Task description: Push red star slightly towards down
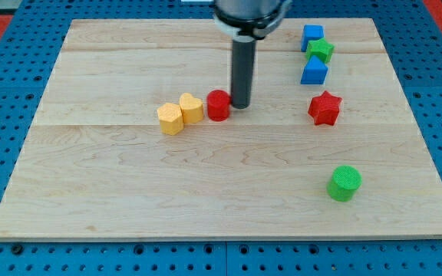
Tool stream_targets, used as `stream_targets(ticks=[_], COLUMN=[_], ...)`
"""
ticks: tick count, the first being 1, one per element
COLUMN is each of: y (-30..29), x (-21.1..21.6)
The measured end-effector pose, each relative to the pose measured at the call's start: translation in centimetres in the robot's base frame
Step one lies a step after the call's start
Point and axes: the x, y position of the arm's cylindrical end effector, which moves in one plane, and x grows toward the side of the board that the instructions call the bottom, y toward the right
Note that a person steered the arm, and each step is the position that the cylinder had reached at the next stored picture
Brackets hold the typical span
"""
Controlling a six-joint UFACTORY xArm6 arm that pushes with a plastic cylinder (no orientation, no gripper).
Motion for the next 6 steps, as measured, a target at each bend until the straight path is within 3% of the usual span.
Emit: stream_targets(ticks=[1, 4, 6], y=[-1.9, 11.7, 11.8], x=[0.3, -2.9, 2.4])
